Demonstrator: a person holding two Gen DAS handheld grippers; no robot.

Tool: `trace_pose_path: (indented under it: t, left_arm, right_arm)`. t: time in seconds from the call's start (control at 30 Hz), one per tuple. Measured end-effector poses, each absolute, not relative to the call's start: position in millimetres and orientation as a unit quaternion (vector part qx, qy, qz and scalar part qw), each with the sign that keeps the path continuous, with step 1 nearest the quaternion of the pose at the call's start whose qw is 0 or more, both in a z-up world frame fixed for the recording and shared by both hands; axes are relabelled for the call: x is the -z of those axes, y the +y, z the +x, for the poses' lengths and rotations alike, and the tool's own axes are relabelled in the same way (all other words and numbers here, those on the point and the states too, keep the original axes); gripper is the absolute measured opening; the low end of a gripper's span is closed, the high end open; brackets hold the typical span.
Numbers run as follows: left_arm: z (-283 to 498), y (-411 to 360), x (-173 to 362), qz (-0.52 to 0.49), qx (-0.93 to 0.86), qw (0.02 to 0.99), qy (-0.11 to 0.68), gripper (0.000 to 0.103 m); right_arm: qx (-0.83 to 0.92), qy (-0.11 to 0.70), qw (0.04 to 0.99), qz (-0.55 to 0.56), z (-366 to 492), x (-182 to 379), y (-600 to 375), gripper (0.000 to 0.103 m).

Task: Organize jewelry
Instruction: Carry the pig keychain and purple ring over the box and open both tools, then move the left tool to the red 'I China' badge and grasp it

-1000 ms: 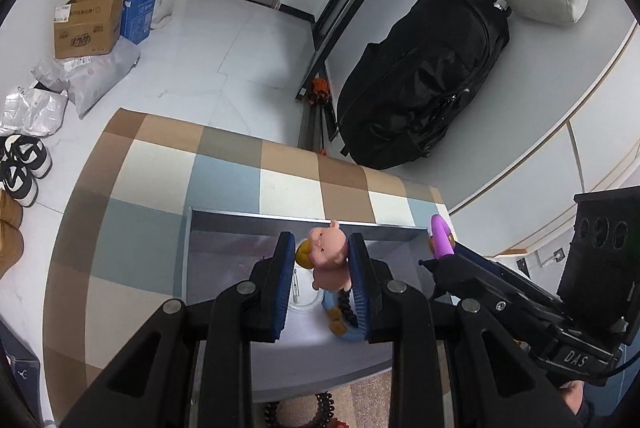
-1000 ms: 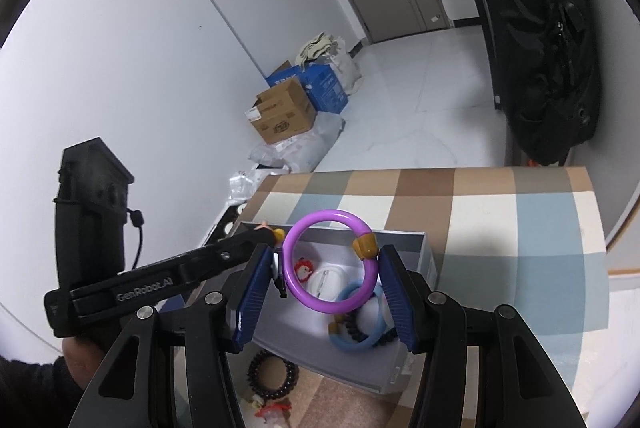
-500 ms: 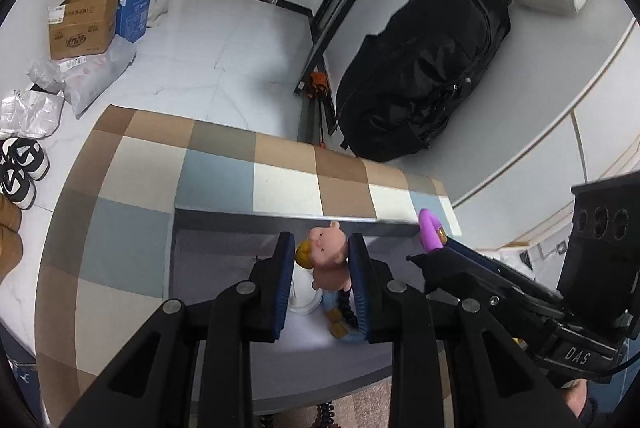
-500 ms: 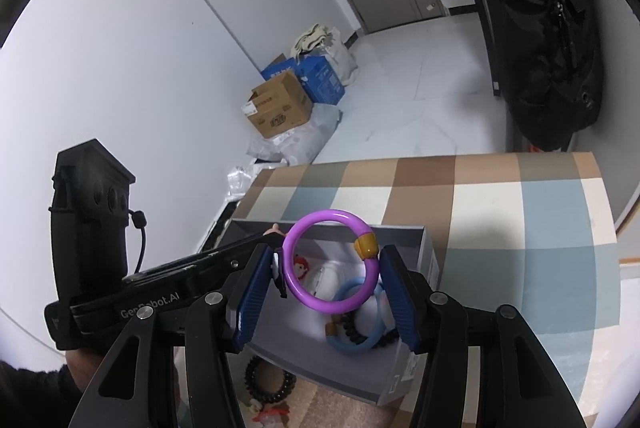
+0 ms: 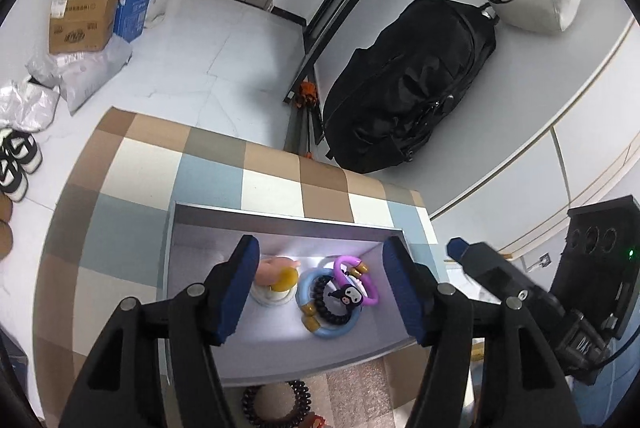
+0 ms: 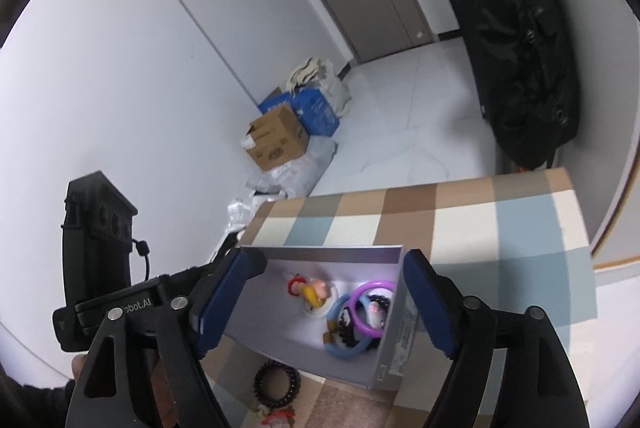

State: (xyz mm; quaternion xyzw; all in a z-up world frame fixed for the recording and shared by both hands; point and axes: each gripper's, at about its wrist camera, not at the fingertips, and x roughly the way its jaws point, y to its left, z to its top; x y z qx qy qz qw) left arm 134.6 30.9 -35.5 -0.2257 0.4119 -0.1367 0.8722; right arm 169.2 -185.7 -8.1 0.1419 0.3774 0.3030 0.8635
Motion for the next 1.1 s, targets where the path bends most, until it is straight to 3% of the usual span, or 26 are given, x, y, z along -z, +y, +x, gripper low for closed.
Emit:
trace_pose_path:
  t: [0.7, 0.83, 1.1]
  left_arm:
    - [75.1, 16.3, 20.3, -0.144, 0.100, 0.903, 0.392, 0.060]
    - [63.8, 16.7, 23.5, -0.148, 0.098, 0.902, 0.393, 0.073]
    - [40.9, 5.3, 31.0, -0.112, 0.093, 0.904, 0.403, 0.080]
  right_arm:
    - [-0.248, 0.375, 0.882, 0.139, 119.9, -1.4, -211.0, 0.096]
    - [-0.240, 0.378, 0.884, 0.135, 109.8, -0.6, -216.2, 0.098]
    - [-0.235, 0.382, 0.887, 0.112, 91.6, 2.6, -217.1, 0.100]
